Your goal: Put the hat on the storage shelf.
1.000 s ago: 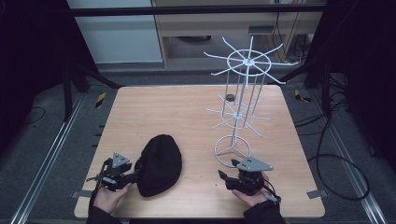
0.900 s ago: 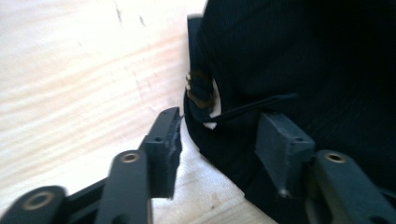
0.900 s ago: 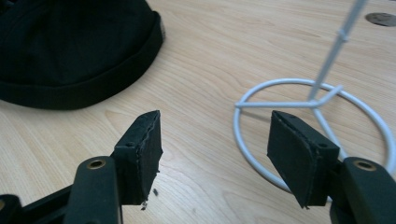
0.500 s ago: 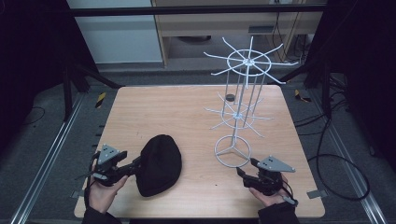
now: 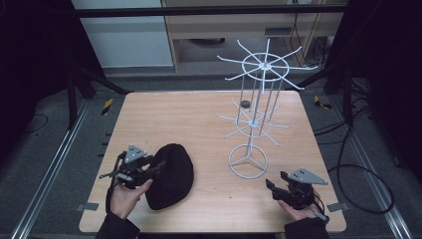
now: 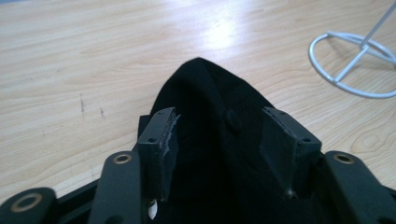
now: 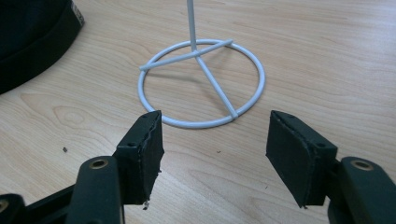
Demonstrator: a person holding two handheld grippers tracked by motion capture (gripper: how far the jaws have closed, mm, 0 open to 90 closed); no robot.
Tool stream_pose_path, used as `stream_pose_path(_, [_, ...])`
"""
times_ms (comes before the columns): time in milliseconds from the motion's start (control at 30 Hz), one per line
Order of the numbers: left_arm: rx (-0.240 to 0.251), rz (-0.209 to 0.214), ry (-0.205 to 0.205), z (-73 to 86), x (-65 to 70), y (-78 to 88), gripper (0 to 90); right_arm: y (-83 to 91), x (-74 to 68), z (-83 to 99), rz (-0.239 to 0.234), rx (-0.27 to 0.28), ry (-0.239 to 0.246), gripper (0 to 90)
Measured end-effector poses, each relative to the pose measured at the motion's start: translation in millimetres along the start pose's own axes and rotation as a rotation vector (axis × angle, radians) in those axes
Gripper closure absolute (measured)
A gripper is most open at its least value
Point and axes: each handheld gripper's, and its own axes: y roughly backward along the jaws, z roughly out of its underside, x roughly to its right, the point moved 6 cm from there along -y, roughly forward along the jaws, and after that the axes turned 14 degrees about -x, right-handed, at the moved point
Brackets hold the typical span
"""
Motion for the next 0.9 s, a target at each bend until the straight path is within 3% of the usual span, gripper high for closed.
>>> stream_pose_path(200, [-0.061, 0.019, 0.012, 7.5, 1.7, -14.9, 54.9, -4.5, 1.3, 1.0, 0.000, -0.023, -0.001, 37.3])
stream_pose_path(433, [-0.114, 0.020, 0.022, 9.2, 2.6, -28.1, 74.1, -9.3, 2.6, 2.2, -0.004, -0.043, 0.007, 37.6])
stream_pose_path(533, [-0.108, 0.026, 0.025, 8.6, 2.6, -29.2, 82.5, -10.1, 2.9, 2.4, -0.003, -0.047, 0.009, 37.9])
stream_pose_path(767, [-0.013, -0.004, -0.032, 4.3, 4.9, -8.1, 84.6, -10.5, 4.2, 3.5, -0.005, -0.048, 0.005, 38.7])
stream_pose_path(900, [0.086, -0.021, -0.076, 0.1, 5.8, 15.8, 84.7, -10.2, 4.7, 3.7, -0.004, -0.046, 0.002, 38.7])
